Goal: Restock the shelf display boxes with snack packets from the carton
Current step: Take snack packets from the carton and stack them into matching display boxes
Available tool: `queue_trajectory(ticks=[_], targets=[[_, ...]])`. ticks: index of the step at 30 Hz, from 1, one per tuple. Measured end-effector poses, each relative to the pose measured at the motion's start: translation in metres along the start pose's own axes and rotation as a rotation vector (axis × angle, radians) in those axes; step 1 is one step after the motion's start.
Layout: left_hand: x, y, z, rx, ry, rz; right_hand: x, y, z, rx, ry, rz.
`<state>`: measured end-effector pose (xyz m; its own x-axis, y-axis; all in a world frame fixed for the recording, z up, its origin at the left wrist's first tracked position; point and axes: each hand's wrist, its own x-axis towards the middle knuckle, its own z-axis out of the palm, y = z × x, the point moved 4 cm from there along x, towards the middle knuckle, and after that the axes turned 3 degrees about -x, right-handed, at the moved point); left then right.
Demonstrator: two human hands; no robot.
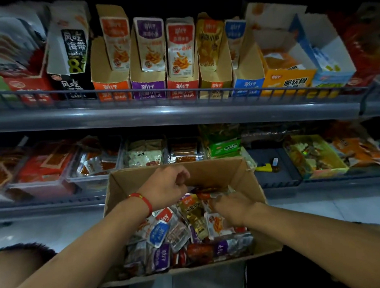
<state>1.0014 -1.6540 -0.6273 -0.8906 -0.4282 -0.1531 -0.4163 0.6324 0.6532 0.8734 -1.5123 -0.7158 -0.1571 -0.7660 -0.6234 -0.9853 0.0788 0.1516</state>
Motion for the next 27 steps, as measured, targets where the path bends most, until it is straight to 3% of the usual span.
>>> queue_trajectory(ticks=[3,6,9,11,17,20,27], targets=[[-0.003,-0.003,0.003,0.000,-0.038,-0.009,-0.005,0.005,-0.012,0.177,0.072,-0.061],[-0.005,-0.005,0.007,-0.103,-0.109,-0.051,-0.021,0.013,-0.044,0.526,0.189,-0.092],[-0.009,0.001,0.005,-0.362,-0.238,-0.127,-0.042,0.019,-0.078,0.905,0.279,-0.116],[-0.011,0.008,-0.006,-0.613,-0.200,-0.205,-0.053,0.023,-0.092,1.095,0.300,-0.117],[-0.009,0.014,-0.041,-1.102,0.128,-0.304,-0.077,0.043,-0.110,1.361,0.541,-0.007],[-0.010,0.019,-0.050,-1.236,0.109,-0.247,-0.093,0.044,-0.120,1.570,0.713,0.017],[-0.005,0.039,-0.065,-1.504,0.054,-0.096,-0.114,0.056,-0.153,1.675,1.079,0.095]])
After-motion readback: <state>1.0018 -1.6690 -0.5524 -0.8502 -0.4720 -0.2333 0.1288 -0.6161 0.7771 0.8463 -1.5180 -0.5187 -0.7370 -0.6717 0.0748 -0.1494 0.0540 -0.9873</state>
